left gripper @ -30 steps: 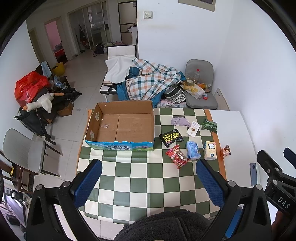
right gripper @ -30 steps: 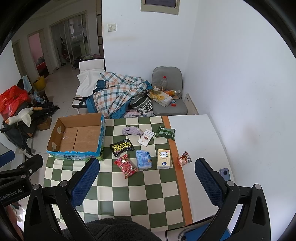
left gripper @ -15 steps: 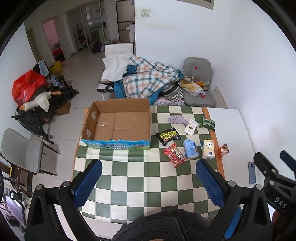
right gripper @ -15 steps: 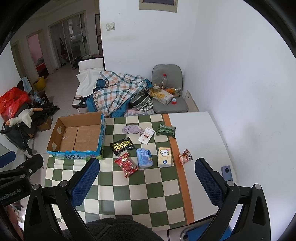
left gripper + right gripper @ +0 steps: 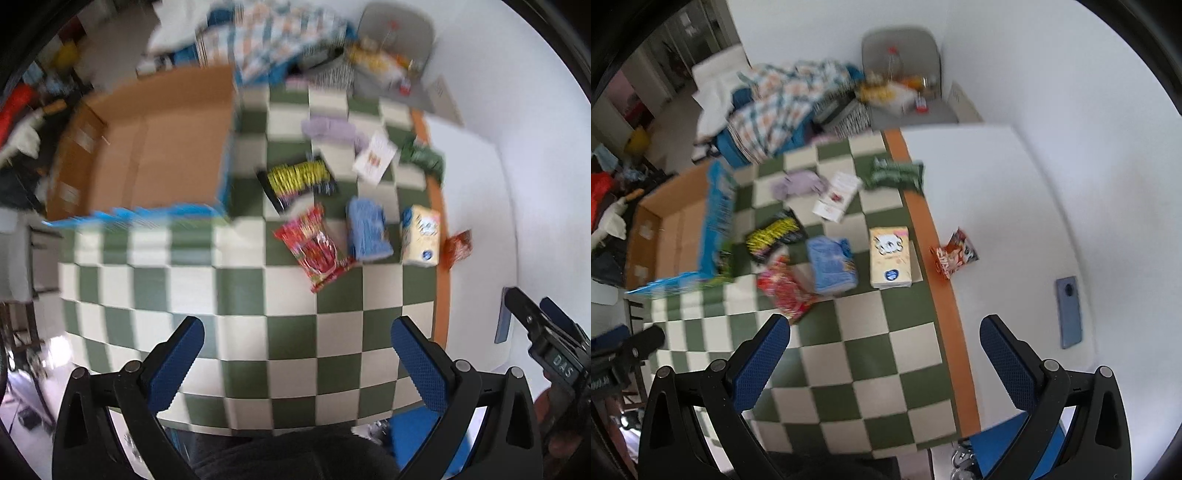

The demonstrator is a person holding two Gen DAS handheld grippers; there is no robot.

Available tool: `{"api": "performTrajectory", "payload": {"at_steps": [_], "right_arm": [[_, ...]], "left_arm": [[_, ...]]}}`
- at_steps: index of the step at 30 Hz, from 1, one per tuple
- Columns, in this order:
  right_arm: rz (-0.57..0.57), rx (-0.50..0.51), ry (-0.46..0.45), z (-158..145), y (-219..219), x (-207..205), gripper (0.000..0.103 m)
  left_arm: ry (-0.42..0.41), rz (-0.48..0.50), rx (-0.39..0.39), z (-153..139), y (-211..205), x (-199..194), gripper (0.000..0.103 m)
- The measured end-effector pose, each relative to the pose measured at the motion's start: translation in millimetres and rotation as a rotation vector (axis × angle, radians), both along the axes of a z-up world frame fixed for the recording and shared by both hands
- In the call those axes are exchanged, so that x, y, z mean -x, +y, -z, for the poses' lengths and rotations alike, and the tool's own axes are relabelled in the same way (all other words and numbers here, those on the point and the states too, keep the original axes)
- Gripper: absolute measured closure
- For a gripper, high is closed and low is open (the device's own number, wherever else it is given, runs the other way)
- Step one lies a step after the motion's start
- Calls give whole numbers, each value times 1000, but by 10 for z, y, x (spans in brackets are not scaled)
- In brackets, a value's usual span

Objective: Organize soft objects
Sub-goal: 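Grasp the red candy bag with the left tool while the right tool grasps the cream tissue pack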

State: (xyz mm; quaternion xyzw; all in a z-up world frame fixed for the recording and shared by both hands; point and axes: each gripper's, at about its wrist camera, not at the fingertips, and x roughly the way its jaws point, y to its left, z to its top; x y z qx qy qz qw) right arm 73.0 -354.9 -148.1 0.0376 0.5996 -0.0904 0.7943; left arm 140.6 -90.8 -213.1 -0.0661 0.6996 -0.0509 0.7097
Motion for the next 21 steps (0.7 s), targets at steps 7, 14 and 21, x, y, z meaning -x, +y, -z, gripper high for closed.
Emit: {"api": "performTrajectory", "payload": {"at_steps": [7,14,21], "right_arm": [[-13,-48,171,1291,-449,-806,0],[11,-103,276,2054,-606,-1260,1],[31,-182,357,2547,-592,-1440,7]], "left_arm": [[197,-75,41,1259,-281,-529,0],[308,-165,51,2020,-284,-676,4],[314,-191,30,2263,-253,-608,28]]}}
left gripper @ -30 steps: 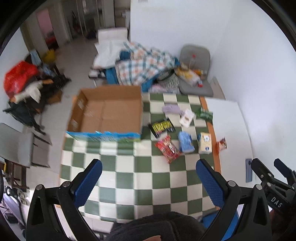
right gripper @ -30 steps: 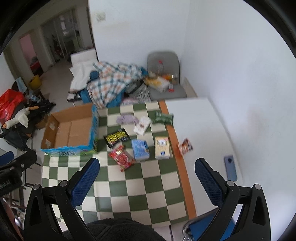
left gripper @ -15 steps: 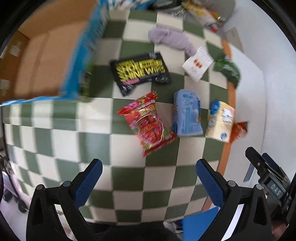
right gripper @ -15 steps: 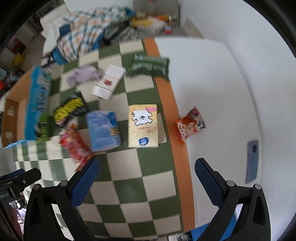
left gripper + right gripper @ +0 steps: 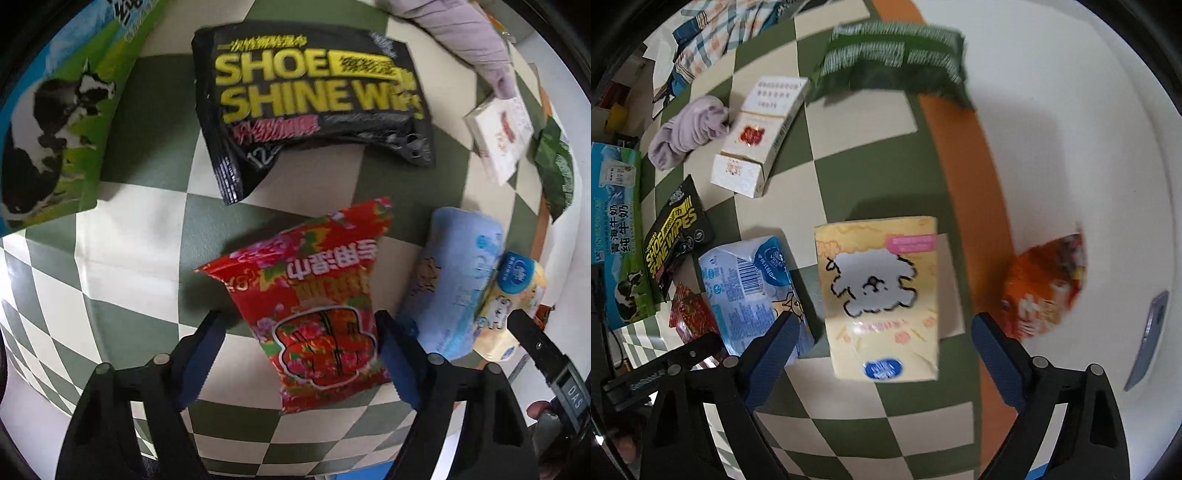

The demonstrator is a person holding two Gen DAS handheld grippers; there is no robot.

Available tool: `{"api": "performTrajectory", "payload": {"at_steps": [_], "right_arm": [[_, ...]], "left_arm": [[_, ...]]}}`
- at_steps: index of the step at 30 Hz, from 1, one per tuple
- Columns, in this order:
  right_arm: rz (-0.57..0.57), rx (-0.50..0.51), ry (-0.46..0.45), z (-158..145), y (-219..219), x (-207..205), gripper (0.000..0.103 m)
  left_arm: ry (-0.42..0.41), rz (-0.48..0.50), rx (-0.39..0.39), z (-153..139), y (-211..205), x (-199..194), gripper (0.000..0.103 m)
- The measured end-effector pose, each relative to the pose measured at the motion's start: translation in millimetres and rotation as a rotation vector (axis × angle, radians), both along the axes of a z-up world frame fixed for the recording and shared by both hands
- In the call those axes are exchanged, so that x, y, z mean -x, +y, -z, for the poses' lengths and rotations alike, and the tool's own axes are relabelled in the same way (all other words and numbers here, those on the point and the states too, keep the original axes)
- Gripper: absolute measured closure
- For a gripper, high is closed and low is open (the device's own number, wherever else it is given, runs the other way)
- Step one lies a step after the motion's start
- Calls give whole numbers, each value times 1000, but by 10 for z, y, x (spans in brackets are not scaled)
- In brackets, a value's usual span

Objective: Organize soft objects
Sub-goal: 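Grasp the red candy bag with the left tool while the right tool grasps the cream tissue pack, then carry both packs into the cardboard box and open both tools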

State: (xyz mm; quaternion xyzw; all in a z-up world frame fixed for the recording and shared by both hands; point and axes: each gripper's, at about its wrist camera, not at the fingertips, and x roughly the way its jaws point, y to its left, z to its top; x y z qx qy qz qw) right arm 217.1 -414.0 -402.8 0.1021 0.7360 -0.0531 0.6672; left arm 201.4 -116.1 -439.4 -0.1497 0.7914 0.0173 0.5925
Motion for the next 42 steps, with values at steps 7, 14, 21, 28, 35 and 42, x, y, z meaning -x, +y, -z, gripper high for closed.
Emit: {"api": "performTrajectory", "payload": {"at_steps": [7,14,21,28,35,42], "right_arm": [[25,-30,53,377,37,-52,22],[55,-30,55,443,80,93,37],[16,-103,10,103,264,594,37],[-156,-253,-110,-712,1175,867,37],[-314,-393,-247,-1722,2246,534,37],[-359,-349,-284,-1793,3432,-189,37]], "left_arm": [[-39,77,-103,-104,-95,137,52],[-88,132,-150,-358,-61,274,59],[-181,191,-85,-1004,-82,982,59],[-350,115,-17,-2039,618,945,59],[-497,71,-50,-2517,1439,237,59],[-471,66,-77,-2173,2400,-594,59]]}}
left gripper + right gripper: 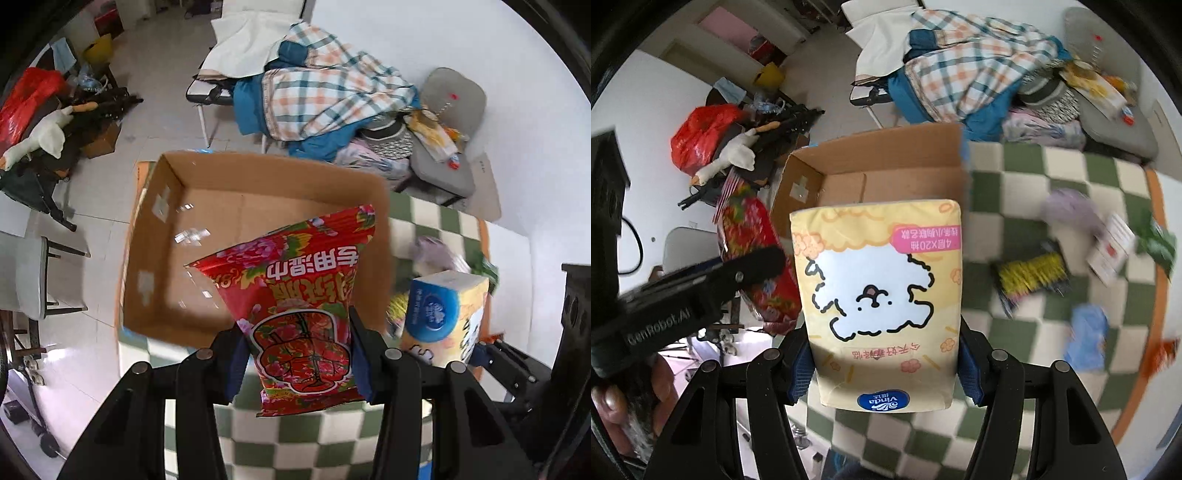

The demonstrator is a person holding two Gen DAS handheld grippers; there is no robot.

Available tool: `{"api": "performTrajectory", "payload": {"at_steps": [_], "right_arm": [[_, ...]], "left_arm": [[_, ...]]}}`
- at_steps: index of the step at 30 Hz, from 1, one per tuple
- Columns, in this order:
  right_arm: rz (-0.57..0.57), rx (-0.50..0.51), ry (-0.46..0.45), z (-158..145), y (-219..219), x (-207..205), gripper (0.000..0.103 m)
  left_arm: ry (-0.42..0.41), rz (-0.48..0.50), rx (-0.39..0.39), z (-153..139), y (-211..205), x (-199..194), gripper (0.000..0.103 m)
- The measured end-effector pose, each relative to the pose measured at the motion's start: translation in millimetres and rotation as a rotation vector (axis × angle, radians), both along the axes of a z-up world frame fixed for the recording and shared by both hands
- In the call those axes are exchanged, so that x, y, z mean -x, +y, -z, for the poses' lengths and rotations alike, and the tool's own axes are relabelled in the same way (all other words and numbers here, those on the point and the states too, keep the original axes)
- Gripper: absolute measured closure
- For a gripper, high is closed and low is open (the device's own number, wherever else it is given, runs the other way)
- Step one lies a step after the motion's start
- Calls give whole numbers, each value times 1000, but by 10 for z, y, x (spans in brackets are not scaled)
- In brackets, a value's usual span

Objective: Organize soft objects
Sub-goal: 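Carry both packs into the cardboard box and open both tools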

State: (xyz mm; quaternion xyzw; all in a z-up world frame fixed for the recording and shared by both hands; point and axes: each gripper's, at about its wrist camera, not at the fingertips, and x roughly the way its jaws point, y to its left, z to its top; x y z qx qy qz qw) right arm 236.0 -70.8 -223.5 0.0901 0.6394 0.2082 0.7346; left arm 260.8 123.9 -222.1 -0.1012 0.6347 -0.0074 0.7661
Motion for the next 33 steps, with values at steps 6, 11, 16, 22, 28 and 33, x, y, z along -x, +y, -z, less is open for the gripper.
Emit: {"api": "performTrajectory", "payload": {"at_steps": [6,11,16,22,28,33], "right_arm": [[28,65,70,592,664,-629,37],[37,114,123,1130,911,-1016,37],[45,151,146,1450,1011,-1250,37],[48,170,148,1679,1097,-1479,37],[50,180,153,1757,1158,-1566,17],[28,212,156,1708,1173,-1491,13]], "left_arm": [[92,27,28,631,298,-612,59],[173,73,54,1137,412,-923,59],[219,102,102,1436,468,-1093,58],[238,120,109,1518,490,-1214,58],[238,127,94,1497,534,-1231,33],[204,128,67,1434,613,-1105,13]]}}
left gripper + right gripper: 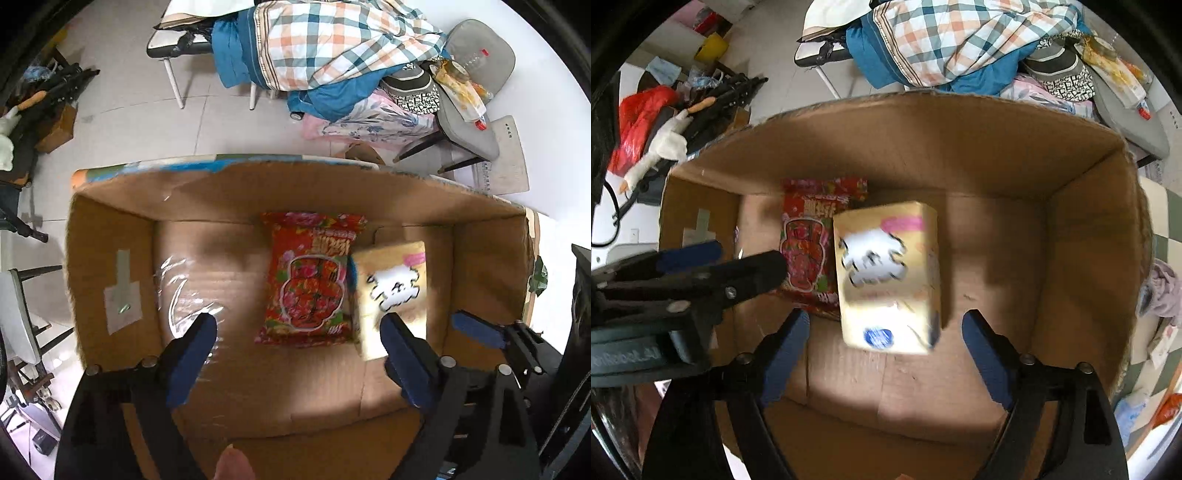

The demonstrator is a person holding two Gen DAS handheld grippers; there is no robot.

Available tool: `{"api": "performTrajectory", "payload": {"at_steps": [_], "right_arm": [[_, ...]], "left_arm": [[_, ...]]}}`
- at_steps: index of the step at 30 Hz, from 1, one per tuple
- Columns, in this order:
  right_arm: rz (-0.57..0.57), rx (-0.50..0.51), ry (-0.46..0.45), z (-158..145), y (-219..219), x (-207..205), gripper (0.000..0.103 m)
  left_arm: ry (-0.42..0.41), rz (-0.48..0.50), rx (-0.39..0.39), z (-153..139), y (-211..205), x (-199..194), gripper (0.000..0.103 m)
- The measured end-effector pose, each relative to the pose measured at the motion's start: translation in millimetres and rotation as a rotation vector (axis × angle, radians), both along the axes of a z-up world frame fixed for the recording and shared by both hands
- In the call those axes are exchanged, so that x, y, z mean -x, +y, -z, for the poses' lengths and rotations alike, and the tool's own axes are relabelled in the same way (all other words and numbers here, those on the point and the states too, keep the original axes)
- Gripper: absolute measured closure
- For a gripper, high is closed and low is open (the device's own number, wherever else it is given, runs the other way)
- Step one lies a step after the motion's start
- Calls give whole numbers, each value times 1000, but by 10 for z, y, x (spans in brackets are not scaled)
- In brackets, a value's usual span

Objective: Organize soft objects
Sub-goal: 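Carry both packs into the cardboard box and open both tools, then grasp the blue wipes pack with the left tool while the right tool grasps the orange panda bag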

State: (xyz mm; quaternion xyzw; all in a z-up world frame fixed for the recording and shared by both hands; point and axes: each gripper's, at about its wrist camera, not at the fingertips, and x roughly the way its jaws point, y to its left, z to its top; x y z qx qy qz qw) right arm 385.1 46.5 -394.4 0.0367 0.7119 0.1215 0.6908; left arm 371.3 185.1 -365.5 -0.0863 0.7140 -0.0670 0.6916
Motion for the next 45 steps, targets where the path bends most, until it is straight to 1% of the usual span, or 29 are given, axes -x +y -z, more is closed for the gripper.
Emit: {"api": "performTrajectory", "payload": {"at_steps": [2,3,4,6,8,15,19,23,31,39,41,45], "right_arm": [[-2,13,-3,-44,-20,63,5],[0,16,-5,-66,-35,95,3],[2,24,-9,-85,-51,130,0],[7,52,-27,-130,-80,210,0],[11,84,-36,-178,-85,309,0],[5,125,-83,-342,-100,541,0],[19,139,-106,-462,-112,679,0],[17,146,-134,-618,-159,900,0],[5,130,-223,-1131,-265,1324,0],[-7,68,-291,-1651,-322,1799,0],[-11,56,-305,-1746,-342,1910,0],[0,0,-308,-1868,-450,2073,0]], "left_arm": [[-17,-18,4,-38,51,81,10],[-29,-24,-5,-59,68,131,6],[-44,-27,-22,-88,78,191,4],[-79,-33,-56,-159,86,306,3],[-99,-45,-71,-209,93,398,3],[-171,-49,-119,-404,66,633,3],[-185,-68,-116,-514,51,786,3],[-217,-85,-122,-672,38,962,3],[-301,-79,-147,-1119,-31,1415,3],[-364,-91,-138,-1535,-90,1838,3],[-376,-94,-142,-1643,-136,1947,3],[-393,-80,-145,-1792,-296,2088,3]]}}
